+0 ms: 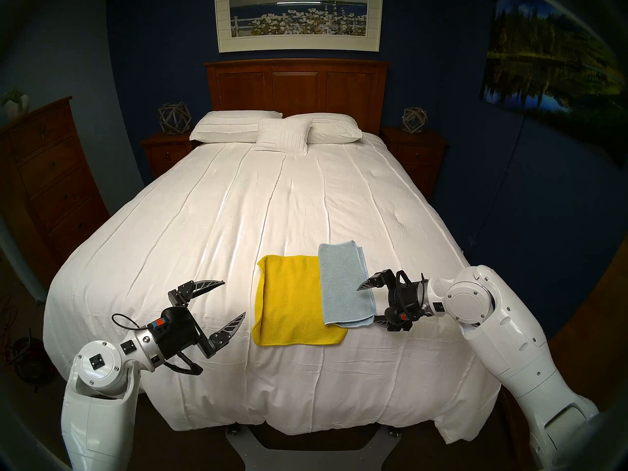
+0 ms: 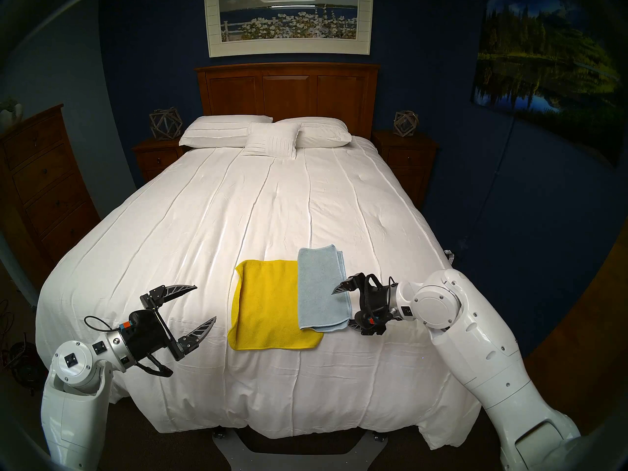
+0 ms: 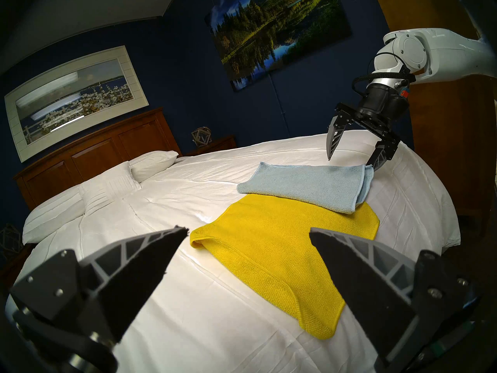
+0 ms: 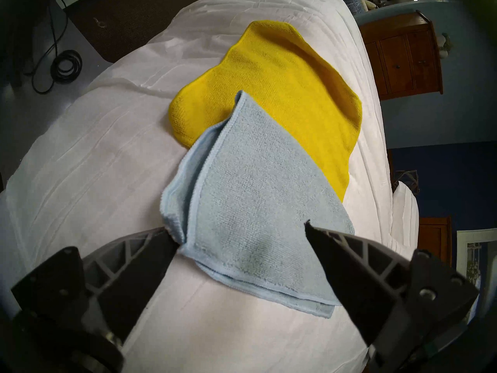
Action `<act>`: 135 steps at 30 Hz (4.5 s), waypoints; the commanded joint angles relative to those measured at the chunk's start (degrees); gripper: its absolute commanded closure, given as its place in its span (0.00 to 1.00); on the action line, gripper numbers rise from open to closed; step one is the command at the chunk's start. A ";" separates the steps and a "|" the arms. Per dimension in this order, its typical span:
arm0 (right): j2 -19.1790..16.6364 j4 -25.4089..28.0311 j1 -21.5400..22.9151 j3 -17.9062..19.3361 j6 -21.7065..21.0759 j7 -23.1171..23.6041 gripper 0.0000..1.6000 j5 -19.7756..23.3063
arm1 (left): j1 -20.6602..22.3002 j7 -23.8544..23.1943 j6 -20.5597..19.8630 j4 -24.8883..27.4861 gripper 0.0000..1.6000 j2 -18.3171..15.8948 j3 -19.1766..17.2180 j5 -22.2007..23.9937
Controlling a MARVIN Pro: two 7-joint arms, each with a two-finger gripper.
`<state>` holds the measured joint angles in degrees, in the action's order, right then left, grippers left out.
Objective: Fold the hand towels twice and stack them up
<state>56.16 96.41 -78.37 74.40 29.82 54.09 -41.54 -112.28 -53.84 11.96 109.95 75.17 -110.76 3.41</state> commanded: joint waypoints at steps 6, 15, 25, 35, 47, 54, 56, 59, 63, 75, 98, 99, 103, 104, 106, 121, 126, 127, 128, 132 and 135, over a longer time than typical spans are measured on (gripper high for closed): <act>-1.09 0.81 1.74 -0.22 0.69 4.71 0.58 2.48 | 0.07 -0.13 -0.01 0.64 0.00 -0.03 -0.16 0.15; -5.35 2.34 -1.50 4.22 3.02 6.04 1.00 6.97 | 0.11 -0.19 0.02 0.61 0.00 0.04 -0.19 0.10; -6.59 6.69 -4.75 11.32 1.92 7.58 1.00 18.05 | 0.14 -0.26 0.02 0.60 0.00 0.11 -0.23 0.06; 1.45 -0.40 3.89 8.86 0.44 4.86 1.00 12.76 | 0.23 -0.30 0.07 0.49 0.00 0.18 -0.23 -0.02; 6.84 -5.83 9.83 8.91 -0.88 2.06 1.00 7.71 | 0.32 -0.35 0.10 0.40 0.00 0.28 -0.25 -0.12; 9.72 -9.89 13.71 8.63 -1.60 1.10 1.00 4.99 | 0.39 -0.38 0.10 0.32 0.00 0.34 -0.25 -0.19; 10.51 -10.95 14.76 8.57 -1.84 0.86 1.00 4.45 | 0.41 -0.39 0.11 0.29 0.00 0.35 -0.25 -0.21; 11.62 -12.62 16.36 8.17 -2.11 0.72 1.00 3.57 | 0.45 -0.40 0.11 0.24 0.00 0.37 -0.25 -0.24; 13.24 -15.20 18.70 7.46 -2.40 0.55 1.00 2.31 | 0.49 -0.41 0.11 0.20 0.00 0.40 -0.25 -0.27; 17.31 -23.90 25.29 5.49 -3.71 0.07 1.00 -1.85 | 0.62 -0.48 0.13 0.05 0.00 0.48 -0.25 -0.37; 21.38 -42.34 36.17 3.06 -2.14 -1.19 0.00 -8.83 | 0.69 -0.69 0.15 0.12 0.00 0.63 -0.36 -0.42; 21.27 -43.42 36.97 2.94 -1.66 -1.10 0.00 -8.97 | 0.68 -0.70 0.15 0.13 0.00 0.64 -0.36 -0.42; 20.18 -46.32 39.27 2.88 1.36 -0.97 0.00 -9.70 | 0.66 -0.76 0.15 0.19 0.00 0.67 -0.41 -0.40; 19.73 -46.82 39.71 2.99 2.47 -0.93 0.00 -9.70 | 0.65 -0.77 0.15 0.21 0.00 0.68 -0.42 -0.40; 19.07 -48.06 40.64 3.21 4.14 -1.06 0.00 -9.69 | 0.64 -0.80 0.14 0.23 0.00 0.69 -0.44 -0.40; 15.01 -51.66 42.87 5.15 18.89 5.04 0.00 -4.69 | 0.54 -1.03 0.06 0.47 0.00 0.85 -0.61 -0.38; 14.99 -51.14 41.60 6.32 21.29 9.41 0.00 -0.33 | 0.50 -1.10 0.01 0.56 0.00 0.91 -0.67 -0.39; 14.57 -50.14 40.99 5.91 21.55 9.38 0.00 0.86 | 0.51 -1.12 0.00 0.56 0.00 0.93 -0.68 -0.40; 14.15 -49.28 40.50 5.40 21.54 9.00 0.00 1.59 | 0.51 -1.13 0.00 0.56 0.00 0.94 -0.69 -0.40; 11.93 -45.57 38.16 3.26 21.63 6.78 0.00 4.57 | 0.56 -1.17 0.03 0.51 0.00 0.98 -0.70 -0.43; 10.94 -43.98 36.72 2.65 21.61 6.46 0.00 5.18 | 0.59 -1.19 0.06 0.46 0.00 0.99 -0.70 -0.44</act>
<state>70.15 46.83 -38.87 79.26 50.69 54.46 -40.43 -111.62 -54.92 11.96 109.47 76.21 -111.35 2.79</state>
